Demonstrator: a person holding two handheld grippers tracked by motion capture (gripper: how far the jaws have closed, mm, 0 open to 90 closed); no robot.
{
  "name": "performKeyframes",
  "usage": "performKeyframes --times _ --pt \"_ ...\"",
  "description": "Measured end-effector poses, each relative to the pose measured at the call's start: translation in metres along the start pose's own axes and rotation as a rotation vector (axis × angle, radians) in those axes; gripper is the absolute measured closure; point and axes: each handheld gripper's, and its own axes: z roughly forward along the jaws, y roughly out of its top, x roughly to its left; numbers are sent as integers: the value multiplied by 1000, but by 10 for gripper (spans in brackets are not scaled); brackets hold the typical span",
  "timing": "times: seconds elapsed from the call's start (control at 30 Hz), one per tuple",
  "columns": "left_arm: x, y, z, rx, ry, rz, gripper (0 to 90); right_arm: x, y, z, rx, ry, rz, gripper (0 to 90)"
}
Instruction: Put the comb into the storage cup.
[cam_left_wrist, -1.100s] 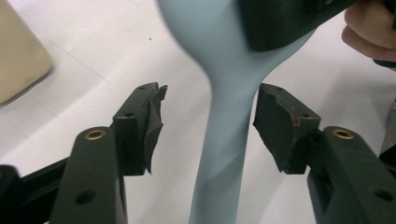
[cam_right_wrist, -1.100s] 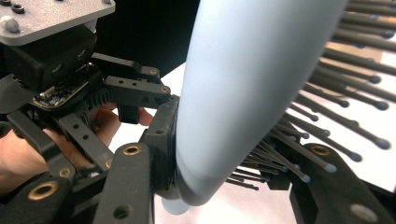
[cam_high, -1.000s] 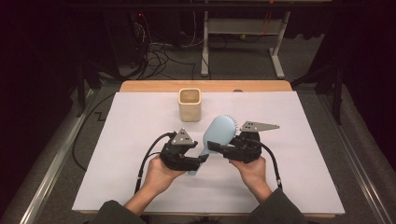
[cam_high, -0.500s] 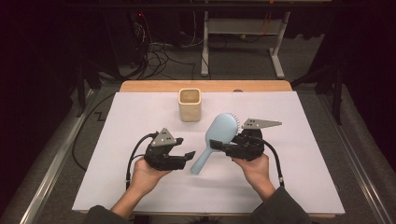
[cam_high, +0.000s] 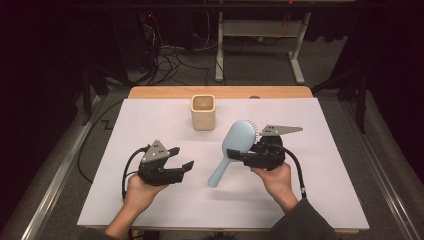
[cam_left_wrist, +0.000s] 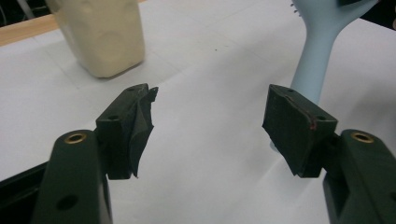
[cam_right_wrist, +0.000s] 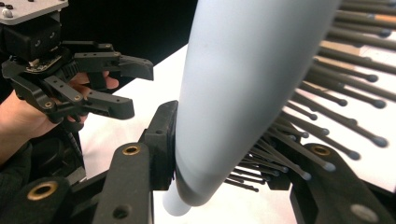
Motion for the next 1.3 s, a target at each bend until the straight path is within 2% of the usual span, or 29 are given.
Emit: performKeyframes --times 0.5,0.77,1.03,1.3 --pt "18 -20 -25 -32 54 -40 334 -3 5 -6 12 -8 9 559" --pt "25 -36 -32 -45 77 -81 337 -4 6 -9 18 -11 13 558" --pt "33 -49 -43 -89 117 -84 348 -9 8 -13 14 -22 29 555" --pt "41 -60 -49 -96 142 -109 342 -13 14 -20 14 -40 26 555"
